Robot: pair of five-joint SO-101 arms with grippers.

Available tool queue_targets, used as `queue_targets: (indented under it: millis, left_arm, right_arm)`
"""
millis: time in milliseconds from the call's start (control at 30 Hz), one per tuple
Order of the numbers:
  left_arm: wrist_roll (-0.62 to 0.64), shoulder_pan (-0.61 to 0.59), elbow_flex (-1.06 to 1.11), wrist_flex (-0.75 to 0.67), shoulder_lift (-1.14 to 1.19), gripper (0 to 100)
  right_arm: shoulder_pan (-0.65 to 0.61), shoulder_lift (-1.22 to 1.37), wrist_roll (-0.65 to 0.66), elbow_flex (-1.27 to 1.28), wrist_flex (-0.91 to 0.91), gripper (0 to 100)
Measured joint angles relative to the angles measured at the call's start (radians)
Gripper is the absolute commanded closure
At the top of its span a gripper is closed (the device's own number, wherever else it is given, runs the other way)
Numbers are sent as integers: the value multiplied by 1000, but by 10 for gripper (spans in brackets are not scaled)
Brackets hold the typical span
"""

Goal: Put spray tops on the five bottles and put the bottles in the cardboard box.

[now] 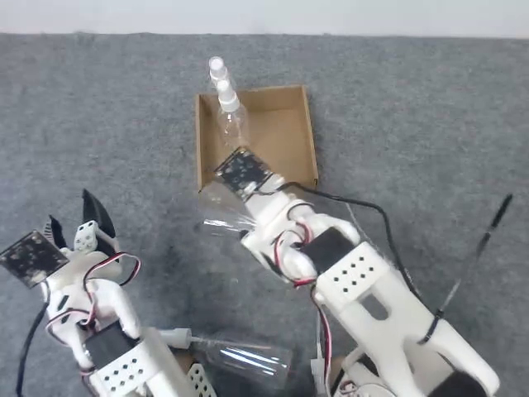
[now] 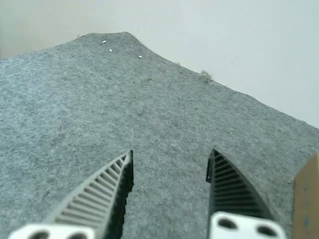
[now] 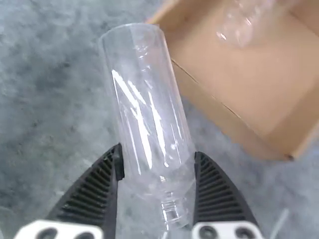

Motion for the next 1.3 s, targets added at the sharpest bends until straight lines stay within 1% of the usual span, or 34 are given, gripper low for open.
queue_targets:
  millis: [433,567,800,1300]
  left_arm:
    - [0,0,0,0,0,772]
    - [0,0,0,0,0,772]
    - [0,0,0,0,0,772]
    - [0,2,0,0,0,772]
  right_arm:
    - [146,-109,0,0,183,954]
    - [196,-114,-69,0,226,954]
    - [275,-114,-213,0,241,953]
    - [512,-114,-324,0,241,953]
